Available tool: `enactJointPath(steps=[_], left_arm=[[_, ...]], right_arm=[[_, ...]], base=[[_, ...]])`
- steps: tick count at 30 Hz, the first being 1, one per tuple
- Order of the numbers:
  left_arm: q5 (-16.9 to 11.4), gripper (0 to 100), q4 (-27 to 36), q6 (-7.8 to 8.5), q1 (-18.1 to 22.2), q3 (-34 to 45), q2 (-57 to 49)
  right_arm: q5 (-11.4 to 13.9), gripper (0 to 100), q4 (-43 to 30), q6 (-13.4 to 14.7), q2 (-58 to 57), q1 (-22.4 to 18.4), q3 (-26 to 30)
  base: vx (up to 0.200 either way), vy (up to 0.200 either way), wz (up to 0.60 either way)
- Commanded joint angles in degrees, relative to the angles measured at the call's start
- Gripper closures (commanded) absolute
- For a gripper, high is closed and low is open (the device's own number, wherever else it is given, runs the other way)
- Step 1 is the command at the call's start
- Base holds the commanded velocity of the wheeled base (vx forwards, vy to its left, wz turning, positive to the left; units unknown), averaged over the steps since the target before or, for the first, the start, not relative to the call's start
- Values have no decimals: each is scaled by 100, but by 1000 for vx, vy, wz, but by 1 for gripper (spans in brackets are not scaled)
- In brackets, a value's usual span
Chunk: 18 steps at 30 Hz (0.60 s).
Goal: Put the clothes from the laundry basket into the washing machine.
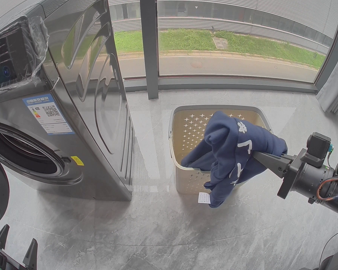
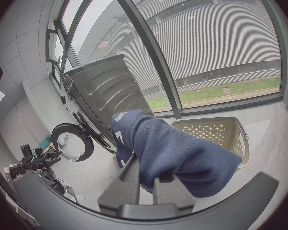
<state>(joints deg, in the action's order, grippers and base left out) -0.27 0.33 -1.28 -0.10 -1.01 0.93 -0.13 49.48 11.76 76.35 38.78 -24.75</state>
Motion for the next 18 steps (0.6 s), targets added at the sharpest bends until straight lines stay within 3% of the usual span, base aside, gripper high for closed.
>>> enactJointPath(steps=[1, 18], left_arm=[[9, 0, 2, -4, 1, 84, -84], [-8, 0, 11, 14, -8, 84, -84]], right_arm=[[-13, 100, 0, -7, -138, -28, 40], [5, 100, 18, -34, -129, -81, 5]], base=[[-200, 0, 0], [-200, 0, 0]])
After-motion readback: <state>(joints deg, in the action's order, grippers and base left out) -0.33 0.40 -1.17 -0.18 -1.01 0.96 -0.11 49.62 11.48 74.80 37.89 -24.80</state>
